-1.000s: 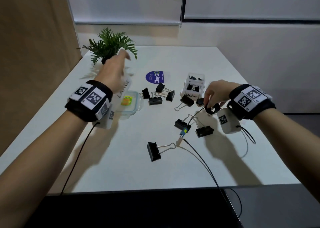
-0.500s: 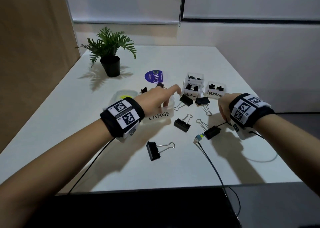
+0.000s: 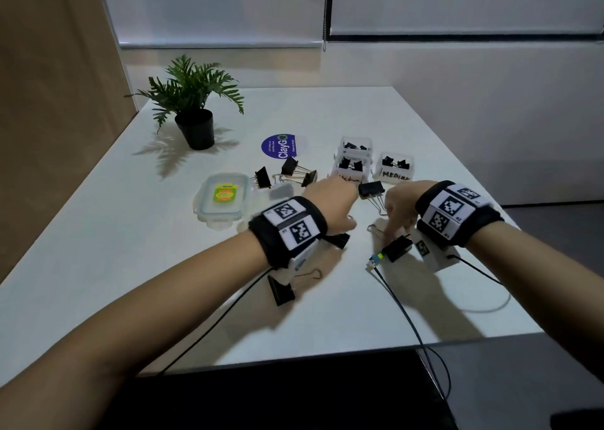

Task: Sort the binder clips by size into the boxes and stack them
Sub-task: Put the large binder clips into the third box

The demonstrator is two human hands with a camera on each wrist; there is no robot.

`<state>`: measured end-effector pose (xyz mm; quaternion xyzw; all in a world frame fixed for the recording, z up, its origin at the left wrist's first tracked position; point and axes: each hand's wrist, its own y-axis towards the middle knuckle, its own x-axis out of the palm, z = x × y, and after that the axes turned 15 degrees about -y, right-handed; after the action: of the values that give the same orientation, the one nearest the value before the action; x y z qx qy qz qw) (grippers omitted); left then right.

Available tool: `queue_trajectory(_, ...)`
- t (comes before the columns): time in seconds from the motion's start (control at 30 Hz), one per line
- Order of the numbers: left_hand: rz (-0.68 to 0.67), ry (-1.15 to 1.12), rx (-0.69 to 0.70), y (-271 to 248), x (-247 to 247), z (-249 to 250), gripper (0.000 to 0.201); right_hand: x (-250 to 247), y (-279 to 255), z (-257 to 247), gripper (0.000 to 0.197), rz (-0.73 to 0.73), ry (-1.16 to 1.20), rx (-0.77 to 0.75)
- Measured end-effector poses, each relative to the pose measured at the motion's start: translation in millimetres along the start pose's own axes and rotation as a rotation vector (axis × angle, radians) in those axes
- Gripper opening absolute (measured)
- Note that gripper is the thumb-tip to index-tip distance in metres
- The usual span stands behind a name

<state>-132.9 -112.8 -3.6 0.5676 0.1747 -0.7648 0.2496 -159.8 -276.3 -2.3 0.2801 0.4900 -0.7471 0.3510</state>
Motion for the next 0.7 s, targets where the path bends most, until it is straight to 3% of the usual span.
queue_trajectory(0.17,-0.099,0.113,-0.134,15,20,17,0.026,15,-4,3,0.05,-0.006,-0.044,0.038)
queue_trajectory(0.33,-0.18,0.108,-0.229,20,24,18,0.029,16,-3,-1,0.038,-0.026,-0.022,0.004)
queue_trajectory(0.5,-0.225,0.029,-0.24,21,17,16,0.027,19,-3,0,0.054,-0.01,0.034,-0.003)
queue_trajectory(0.7,-0.28,-0.088,-0.179,20,12,17,0.045,7,-4,8,0.025,0.056,0.078,-0.061)
